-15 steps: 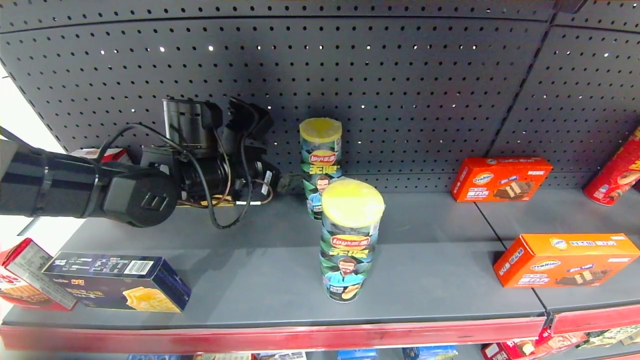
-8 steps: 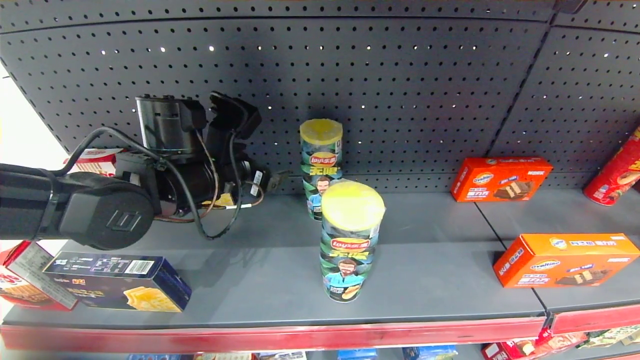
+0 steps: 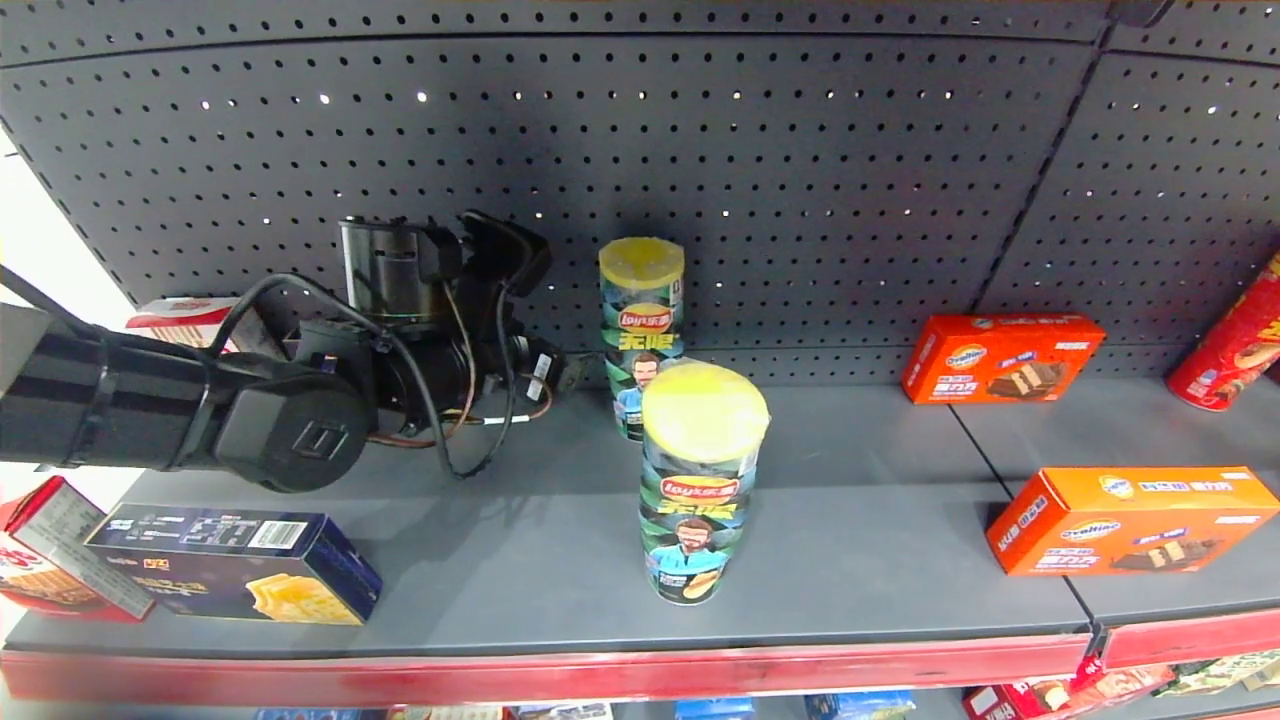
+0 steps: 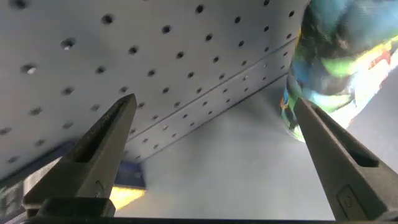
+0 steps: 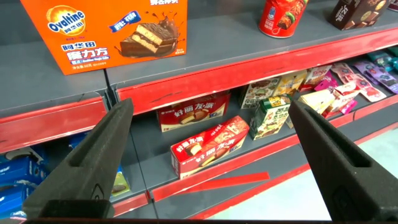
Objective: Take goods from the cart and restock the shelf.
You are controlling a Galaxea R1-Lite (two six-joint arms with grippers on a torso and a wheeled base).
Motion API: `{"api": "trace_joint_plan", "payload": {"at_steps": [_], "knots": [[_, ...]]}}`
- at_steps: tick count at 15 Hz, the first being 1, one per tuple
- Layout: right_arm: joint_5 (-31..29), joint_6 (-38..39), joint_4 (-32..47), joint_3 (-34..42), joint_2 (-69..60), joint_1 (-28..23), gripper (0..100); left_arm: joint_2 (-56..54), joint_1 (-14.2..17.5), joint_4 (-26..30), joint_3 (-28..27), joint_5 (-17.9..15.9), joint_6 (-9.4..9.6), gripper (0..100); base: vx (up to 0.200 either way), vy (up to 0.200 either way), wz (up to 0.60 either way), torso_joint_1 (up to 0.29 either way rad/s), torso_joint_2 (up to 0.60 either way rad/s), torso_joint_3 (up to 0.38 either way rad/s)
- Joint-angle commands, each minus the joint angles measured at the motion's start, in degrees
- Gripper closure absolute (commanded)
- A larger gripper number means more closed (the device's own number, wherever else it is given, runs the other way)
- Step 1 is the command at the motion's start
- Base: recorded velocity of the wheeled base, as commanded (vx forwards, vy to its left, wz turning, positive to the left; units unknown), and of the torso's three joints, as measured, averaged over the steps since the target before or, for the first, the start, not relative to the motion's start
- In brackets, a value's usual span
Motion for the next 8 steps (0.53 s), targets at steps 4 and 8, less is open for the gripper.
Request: {"api": "trace_joint_plan", "payload": {"at_steps": [4, 8], "knots": [[0.01, 0.02, -0.01, 0.0, 0.07, 0.0, 0, 3.0, -0.68, -0.12, -1.37, 0.04, -0.01, 0, 0.0, 0.0, 0.0, 0.0, 0.0, 0.0], [0.01, 0.02, -0.01, 0.0, 0.07, 0.0, 0, 4.23, -1.65, -0.03, -3.13, 0.04, -0.1, 0, 0.0, 0.0, 0.0, 0.0, 0.0, 0.0]]}}
